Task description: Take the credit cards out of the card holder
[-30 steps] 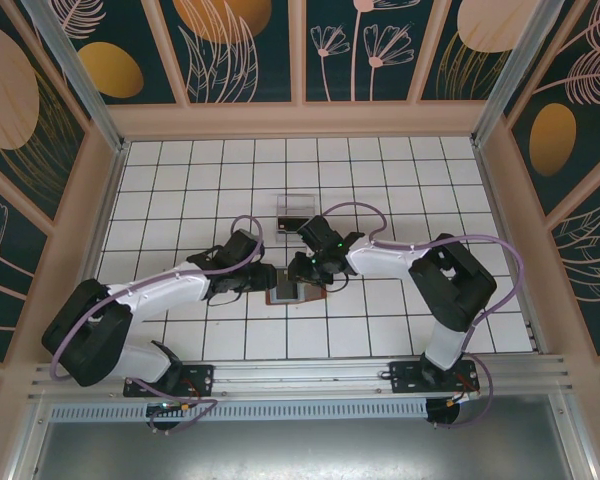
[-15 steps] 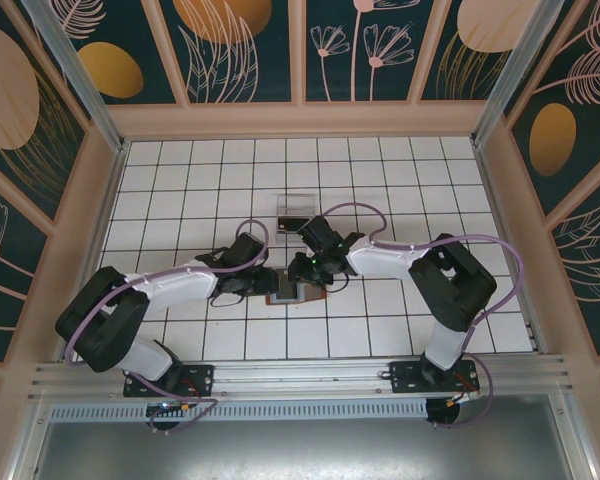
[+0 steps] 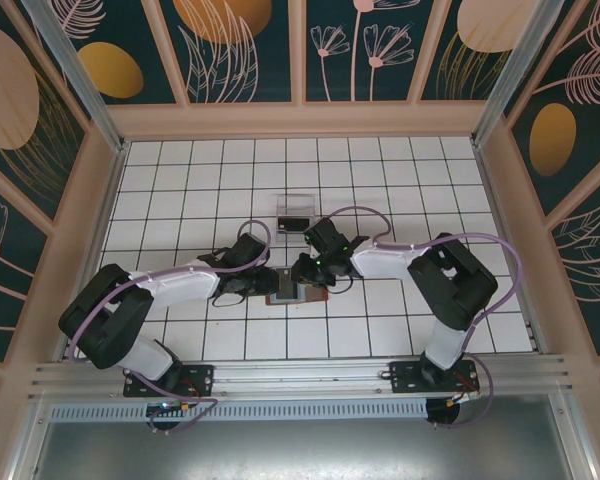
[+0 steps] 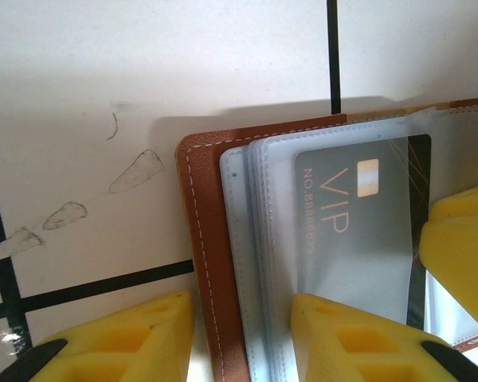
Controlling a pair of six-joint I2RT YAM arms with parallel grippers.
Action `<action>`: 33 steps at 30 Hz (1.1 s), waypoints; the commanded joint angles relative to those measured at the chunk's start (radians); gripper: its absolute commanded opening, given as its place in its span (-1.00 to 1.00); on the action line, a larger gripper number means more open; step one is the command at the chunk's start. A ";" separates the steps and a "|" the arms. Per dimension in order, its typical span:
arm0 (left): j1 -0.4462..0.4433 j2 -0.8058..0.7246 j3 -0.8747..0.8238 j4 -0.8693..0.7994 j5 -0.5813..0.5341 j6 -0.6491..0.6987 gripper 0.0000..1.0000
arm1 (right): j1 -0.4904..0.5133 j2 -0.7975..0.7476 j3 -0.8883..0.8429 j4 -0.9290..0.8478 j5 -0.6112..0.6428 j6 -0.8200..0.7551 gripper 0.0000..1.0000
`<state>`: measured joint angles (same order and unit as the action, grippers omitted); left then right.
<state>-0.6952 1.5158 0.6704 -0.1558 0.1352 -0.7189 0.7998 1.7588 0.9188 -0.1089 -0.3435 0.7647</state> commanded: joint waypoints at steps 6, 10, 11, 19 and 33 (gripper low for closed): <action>-0.002 0.044 -0.029 -0.058 -0.037 0.007 -0.27 | -0.004 0.024 -0.037 0.071 -0.050 -0.004 -0.52; -0.002 0.047 -0.036 -0.053 -0.031 0.007 -0.28 | -0.005 0.036 -0.046 0.089 -0.062 -0.001 -0.52; -0.003 0.050 -0.035 -0.053 -0.031 0.007 -0.28 | -0.006 0.040 -0.052 0.098 -0.067 0.003 -0.52; -0.002 0.052 -0.035 -0.056 -0.028 0.008 -0.29 | -0.014 0.034 -0.107 0.206 -0.118 0.035 -0.58; -0.003 0.049 -0.042 -0.061 -0.049 0.004 -0.28 | -0.032 -0.017 -0.182 0.285 -0.132 0.066 -0.83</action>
<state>-0.6960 1.5196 0.6697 -0.1486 0.1413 -0.7189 0.7624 1.7519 0.7715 0.1711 -0.4549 0.8162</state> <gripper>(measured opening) 0.361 0.088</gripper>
